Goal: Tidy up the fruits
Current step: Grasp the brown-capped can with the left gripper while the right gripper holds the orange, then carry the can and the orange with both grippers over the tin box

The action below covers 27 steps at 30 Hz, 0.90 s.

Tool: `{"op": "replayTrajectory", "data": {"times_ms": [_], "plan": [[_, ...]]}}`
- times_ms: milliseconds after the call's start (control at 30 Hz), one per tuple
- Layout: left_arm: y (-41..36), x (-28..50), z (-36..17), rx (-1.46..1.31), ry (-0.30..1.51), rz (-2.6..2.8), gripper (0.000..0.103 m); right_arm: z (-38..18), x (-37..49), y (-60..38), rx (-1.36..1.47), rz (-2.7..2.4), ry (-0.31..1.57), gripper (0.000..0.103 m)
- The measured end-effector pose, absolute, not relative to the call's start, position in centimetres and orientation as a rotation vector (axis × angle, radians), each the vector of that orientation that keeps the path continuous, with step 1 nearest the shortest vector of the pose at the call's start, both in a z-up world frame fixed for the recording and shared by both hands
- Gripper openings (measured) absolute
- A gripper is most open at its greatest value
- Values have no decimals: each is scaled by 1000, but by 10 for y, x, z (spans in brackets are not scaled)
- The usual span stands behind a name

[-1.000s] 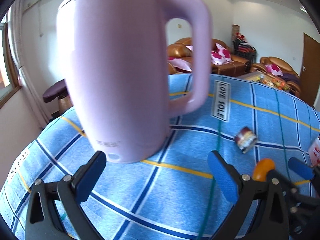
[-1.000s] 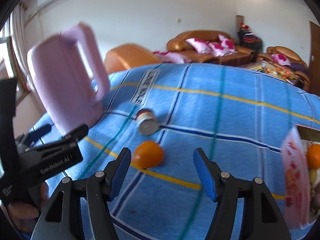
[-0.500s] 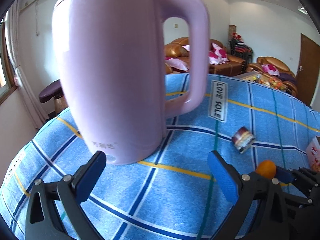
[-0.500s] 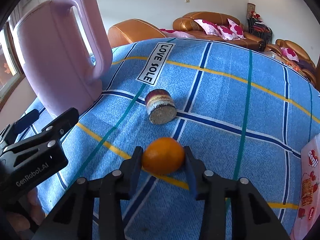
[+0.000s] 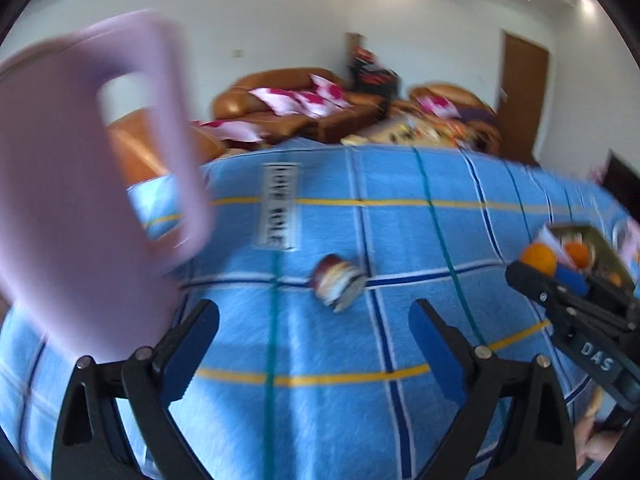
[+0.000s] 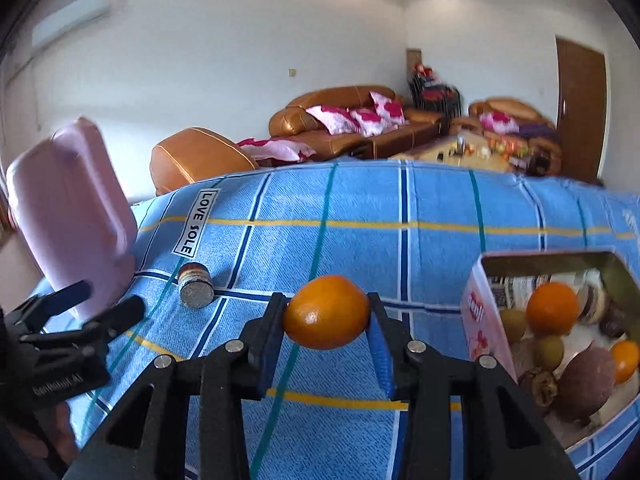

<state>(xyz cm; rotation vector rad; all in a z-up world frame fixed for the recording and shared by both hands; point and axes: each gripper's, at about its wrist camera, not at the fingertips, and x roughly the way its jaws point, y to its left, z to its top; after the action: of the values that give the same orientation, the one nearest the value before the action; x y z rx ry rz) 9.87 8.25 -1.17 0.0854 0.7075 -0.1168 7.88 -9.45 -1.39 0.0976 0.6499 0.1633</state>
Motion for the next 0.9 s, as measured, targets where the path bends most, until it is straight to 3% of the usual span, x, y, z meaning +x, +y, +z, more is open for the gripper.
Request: {"op": "replayTrajectory", "data": {"times_ms": [100,167,400,433,900], "plan": [[70,122,-23,160,751,-156,83,-12,82,-93,109,173,655,42],[69,131,-30,167,783,-167,66,-13,81,-91,104,179,655,42],[65,162,-36,180,850,-200,51,-20,87,-86,101,198,674,42],[64,165,-36,176,857,-214,43,-19,85,-89,102,199,675,42],[68,121,-19,68,749,-59,43,-11,74,-83,69,207,577,42]]}}
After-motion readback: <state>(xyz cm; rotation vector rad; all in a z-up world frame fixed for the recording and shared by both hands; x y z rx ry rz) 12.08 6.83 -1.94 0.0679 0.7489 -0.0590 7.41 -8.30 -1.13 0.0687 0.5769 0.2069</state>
